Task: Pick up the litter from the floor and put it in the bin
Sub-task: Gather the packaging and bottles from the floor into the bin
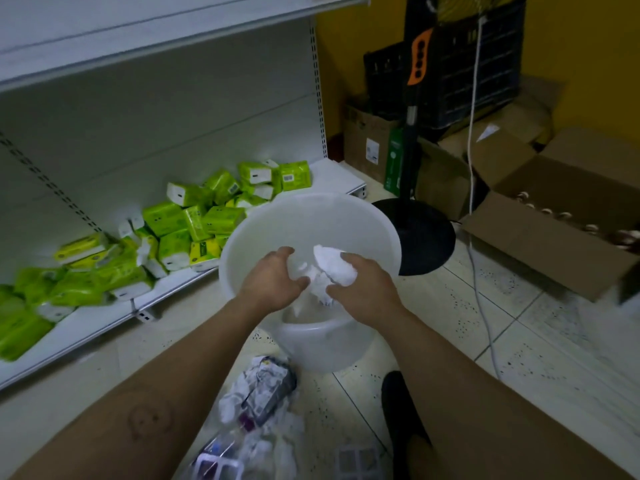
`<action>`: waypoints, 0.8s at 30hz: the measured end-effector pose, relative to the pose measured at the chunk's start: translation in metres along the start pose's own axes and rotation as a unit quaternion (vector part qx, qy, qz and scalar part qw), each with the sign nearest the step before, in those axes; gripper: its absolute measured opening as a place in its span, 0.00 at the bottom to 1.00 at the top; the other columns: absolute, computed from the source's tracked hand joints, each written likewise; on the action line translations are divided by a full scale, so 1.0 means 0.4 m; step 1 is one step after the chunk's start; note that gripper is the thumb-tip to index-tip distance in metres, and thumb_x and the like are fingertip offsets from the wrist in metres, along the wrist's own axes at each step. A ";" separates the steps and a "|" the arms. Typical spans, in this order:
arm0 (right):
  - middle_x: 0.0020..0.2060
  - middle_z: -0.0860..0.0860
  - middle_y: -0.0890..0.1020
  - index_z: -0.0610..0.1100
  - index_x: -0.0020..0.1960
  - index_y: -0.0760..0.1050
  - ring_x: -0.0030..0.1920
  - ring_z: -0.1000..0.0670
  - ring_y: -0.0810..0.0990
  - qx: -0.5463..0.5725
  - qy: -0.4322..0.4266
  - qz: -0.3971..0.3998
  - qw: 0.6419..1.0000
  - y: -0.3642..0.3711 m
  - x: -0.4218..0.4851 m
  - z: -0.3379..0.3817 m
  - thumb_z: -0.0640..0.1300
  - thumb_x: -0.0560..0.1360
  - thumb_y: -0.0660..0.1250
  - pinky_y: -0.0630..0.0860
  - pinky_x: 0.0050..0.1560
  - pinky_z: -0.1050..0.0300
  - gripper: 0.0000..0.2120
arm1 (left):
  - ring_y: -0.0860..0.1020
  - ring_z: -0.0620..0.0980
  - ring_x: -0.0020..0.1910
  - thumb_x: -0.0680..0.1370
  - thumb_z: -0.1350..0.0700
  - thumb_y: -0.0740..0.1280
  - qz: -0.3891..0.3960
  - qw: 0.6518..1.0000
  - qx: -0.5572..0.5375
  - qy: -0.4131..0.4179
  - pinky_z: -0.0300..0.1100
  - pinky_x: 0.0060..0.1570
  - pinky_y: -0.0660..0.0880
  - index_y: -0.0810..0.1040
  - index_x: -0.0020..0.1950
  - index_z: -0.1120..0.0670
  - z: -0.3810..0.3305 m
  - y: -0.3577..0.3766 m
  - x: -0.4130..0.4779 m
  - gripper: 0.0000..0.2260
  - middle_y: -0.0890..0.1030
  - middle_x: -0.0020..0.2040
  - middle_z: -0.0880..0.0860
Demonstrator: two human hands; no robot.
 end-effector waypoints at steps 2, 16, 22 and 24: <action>0.66 0.49 0.72 0.50 0.70 0.66 0.65 0.46 0.72 -0.039 -0.007 0.042 0.998 0.018 -0.006 -0.006 0.48 0.70 0.71 0.70 0.64 0.53 0.31 | 0.70 0.56 0.68 0.72 0.43 0.70 0.023 0.999 0.026 0.006 0.50 0.66 0.69 0.64 0.73 0.52 0.012 0.015 -0.012 0.33 0.71 0.71 0.55; 0.73 0.48 0.64 0.49 0.74 0.58 0.72 0.45 0.64 -0.187 -0.058 0.120 0.973 0.041 -0.163 0.101 0.55 0.68 0.73 0.63 0.71 0.46 0.41 | 0.68 0.53 0.69 0.73 0.39 0.66 -0.013 0.996 0.070 0.055 0.49 0.66 0.67 0.64 0.73 0.48 0.090 -0.111 -0.292 0.31 0.69 0.72 0.51; 0.72 0.48 0.66 0.51 0.74 0.58 0.71 0.45 0.66 -0.237 -0.070 0.165 0.955 0.167 -0.318 0.119 0.57 0.68 0.71 0.66 0.69 0.44 0.39 | 0.67 0.54 0.70 0.73 0.38 0.65 0.002 0.998 0.061 0.016 0.52 0.65 0.66 0.64 0.72 0.47 0.200 -0.102 -0.469 0.30 0.69 0.72 0.51; 0.73 0.47 0.65 0.49 0.74 0.58 0.71 0.44 0.66 -0.251 -0.055 0.194 0.947 0.220 -0.362 0.097 0.57 0.69 0.71 0.65 0.70 0.44 0.39 | 0.67 0.54 0.69 0.73 0.39 0.65 0.018 0.999 0.051 -0.007 0.52 0.65 0.66 0.64 0.72 0.47 0.249 -0.076 -0.514 0.30 0.69 0.72 0.51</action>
Point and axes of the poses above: each hand's wrist, its own x-axis towards the middle knuckle, its own y-axis out of the palm, z = x × y, the point moved 2 cm from there along x, towards the middle knuckle
